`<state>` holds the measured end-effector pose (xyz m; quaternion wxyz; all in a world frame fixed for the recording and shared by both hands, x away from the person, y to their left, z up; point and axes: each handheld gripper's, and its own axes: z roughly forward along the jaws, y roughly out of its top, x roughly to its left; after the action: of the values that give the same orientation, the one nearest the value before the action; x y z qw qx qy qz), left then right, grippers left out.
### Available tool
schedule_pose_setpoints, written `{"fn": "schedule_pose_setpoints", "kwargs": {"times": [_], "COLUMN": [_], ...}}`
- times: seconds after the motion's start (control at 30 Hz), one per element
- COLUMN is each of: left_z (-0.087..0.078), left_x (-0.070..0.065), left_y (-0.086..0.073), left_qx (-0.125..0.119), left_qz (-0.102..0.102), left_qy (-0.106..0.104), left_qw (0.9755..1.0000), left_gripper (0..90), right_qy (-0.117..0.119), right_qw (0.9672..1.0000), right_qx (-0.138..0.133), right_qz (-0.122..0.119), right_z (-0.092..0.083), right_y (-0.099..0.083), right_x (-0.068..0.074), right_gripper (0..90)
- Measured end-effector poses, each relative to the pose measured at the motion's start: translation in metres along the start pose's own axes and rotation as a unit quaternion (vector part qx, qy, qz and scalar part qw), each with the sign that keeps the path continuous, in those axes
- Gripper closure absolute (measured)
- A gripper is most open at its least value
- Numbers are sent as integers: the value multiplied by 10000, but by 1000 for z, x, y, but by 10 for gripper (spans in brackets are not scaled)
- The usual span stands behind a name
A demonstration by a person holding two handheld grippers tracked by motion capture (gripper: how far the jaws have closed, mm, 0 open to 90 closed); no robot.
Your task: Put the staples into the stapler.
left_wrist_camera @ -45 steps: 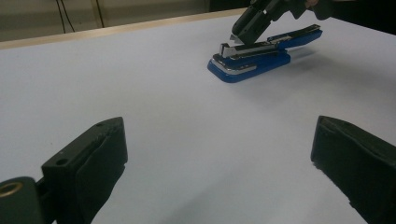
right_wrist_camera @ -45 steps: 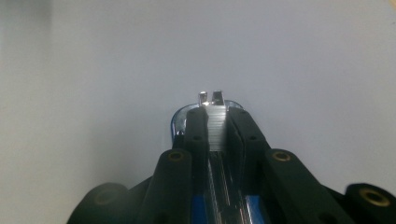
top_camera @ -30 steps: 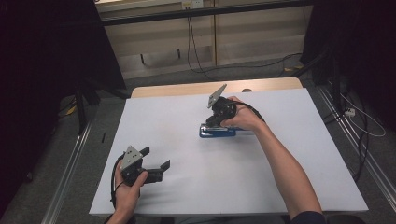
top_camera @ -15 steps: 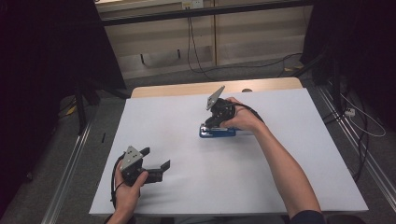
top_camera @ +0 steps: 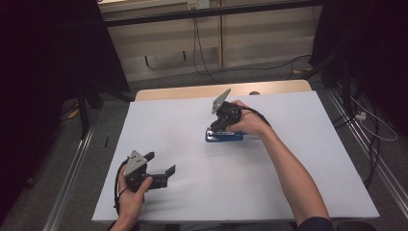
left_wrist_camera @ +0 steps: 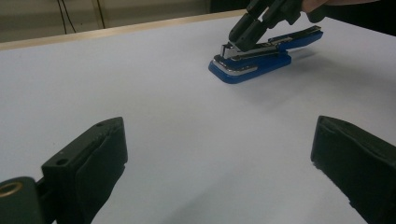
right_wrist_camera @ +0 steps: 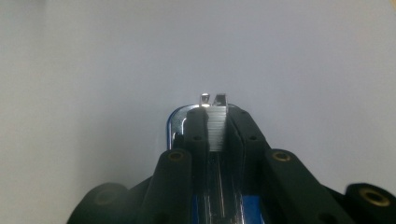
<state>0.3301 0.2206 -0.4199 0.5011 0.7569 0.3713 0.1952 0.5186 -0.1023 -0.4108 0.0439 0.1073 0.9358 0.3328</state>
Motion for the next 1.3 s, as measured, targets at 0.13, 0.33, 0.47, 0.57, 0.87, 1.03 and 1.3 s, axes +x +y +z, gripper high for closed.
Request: {"fn": "schedule_pose_setpoints", "kwargs": {"times": [0.13,0.33,0.47,0.57,0.87,1.03,1.3], "left_z": [0,0,0,-1,0,0,1], "left_x": [0,0,0,0,0,1,1], "left_y": [0,0,0,0,0,-1,-1], "left_qx": [-1,-2,-6,-25,0,14,32], "left_qz": [-12,20,-8,-19,-3,19,-21], "left_qy": [-15,-24,-22,-23,-20,-27,1], "left_qw": [10000,10000,10000,10000,10000,10000,10000], "left_gripper": [39,39,39,39,39,39,39], "right_qy": [-1,-15,-40,-69,-156,-295,-432], "right_qw": [10000,10000,9999,9999,9991,9975,9927], "right_qx": [1,-17,18,50,-75,-225,-435], "right_qz": [4,50,109,101,381,608,1037], "right_z": [0,1,1,2,-4,-5,-10], "right_y": [0,0,0,-1,-2,-6,-12], "right_x": [0,0,0,1,0,3,3], "right_gripper": [793,786,755,733,619,502,332]}}
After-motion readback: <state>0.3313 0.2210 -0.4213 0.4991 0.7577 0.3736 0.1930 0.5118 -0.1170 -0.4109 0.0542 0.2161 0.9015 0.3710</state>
